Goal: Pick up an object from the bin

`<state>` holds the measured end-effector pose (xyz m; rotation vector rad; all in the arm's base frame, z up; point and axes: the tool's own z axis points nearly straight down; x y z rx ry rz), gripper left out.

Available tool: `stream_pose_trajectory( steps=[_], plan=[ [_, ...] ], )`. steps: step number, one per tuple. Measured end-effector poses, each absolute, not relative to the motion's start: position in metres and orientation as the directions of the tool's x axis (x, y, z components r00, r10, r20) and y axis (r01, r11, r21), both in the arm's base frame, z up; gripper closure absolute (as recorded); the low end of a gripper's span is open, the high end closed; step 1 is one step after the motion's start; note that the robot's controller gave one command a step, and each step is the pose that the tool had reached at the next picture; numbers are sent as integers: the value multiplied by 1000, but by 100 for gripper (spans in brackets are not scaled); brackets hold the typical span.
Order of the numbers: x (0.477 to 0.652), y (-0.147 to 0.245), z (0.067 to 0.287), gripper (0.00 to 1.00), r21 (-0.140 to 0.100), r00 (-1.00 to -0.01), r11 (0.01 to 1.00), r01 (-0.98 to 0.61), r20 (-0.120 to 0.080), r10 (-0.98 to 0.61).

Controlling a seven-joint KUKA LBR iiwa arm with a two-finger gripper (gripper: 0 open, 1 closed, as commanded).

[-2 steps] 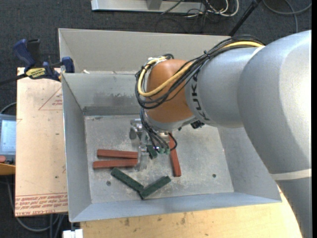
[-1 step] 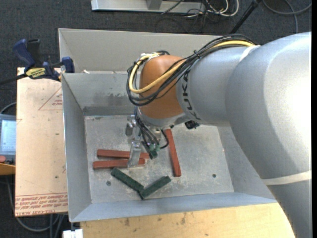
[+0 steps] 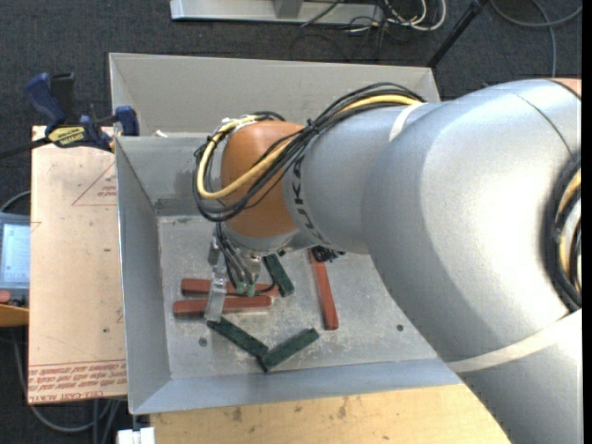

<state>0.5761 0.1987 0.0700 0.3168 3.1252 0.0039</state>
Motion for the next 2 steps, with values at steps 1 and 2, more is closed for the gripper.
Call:
stream_pose_trajectory(
  steps=[1, 2],
  plan=[
    [577, 199, 71, 0, 2, -980, 980, 199, -2, 199],
    [578, 200, 74, 100, 4, -980, 980, 199, -4, 199]
  ],
)
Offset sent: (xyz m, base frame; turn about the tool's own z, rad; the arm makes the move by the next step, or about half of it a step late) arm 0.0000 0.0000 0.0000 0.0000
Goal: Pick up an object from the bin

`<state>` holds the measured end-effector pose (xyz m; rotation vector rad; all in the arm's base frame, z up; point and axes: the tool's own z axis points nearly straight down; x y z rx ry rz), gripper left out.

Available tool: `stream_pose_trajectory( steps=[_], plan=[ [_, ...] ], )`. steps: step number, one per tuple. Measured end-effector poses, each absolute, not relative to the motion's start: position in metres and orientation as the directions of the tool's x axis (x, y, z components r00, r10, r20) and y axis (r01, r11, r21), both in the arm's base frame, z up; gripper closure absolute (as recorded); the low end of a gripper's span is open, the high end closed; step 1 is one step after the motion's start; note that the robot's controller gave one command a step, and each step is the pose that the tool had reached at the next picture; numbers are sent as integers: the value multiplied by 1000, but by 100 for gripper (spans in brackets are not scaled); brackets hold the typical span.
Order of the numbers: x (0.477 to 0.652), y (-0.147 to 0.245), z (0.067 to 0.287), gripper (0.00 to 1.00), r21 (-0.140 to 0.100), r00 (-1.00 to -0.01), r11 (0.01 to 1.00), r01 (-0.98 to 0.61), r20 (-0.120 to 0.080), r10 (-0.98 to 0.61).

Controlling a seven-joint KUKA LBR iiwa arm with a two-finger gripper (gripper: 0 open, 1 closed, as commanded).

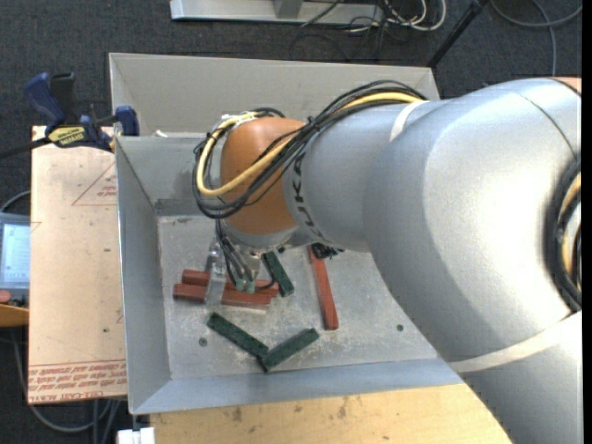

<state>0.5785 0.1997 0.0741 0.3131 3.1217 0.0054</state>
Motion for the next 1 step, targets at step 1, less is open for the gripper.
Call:
stream_pose_trajectory(
  steps=[1],
  plan=[
    [580, 200, 133, 100, 5, -981, 981, 196, -7, 196]
  ],
)
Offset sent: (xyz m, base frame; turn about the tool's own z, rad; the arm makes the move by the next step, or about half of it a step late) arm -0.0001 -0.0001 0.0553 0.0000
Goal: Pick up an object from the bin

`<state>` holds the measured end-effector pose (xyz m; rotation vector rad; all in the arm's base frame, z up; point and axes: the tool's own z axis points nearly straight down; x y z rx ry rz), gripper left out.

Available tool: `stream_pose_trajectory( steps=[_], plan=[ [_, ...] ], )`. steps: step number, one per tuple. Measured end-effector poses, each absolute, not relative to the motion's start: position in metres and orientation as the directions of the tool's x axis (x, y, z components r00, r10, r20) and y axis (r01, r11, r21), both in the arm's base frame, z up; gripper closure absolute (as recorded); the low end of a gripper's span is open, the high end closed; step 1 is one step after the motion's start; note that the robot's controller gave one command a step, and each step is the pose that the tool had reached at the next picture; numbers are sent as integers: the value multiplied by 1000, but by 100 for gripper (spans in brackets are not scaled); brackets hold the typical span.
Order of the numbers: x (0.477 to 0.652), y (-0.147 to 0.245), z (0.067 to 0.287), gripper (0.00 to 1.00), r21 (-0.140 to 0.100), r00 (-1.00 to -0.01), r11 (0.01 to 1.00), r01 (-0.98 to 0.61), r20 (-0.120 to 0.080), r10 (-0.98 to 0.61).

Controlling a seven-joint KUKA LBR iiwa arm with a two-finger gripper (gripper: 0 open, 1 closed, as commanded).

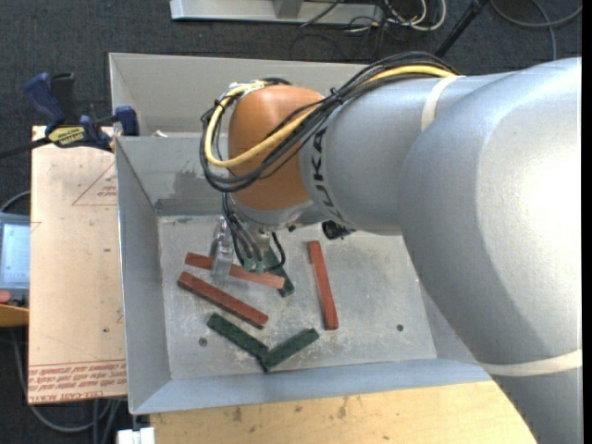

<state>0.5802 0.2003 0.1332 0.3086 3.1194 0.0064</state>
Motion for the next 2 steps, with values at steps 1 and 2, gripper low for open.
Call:
stream_pose_trajectory(
  steps=[1, 2],
  plan=[
    [581, 201, 145, 100, 3, -981, 981, 194, -3, 194],
    [582, 201, 168, 100, 3, -982, 982, 191, -3, 191]
  ],
)
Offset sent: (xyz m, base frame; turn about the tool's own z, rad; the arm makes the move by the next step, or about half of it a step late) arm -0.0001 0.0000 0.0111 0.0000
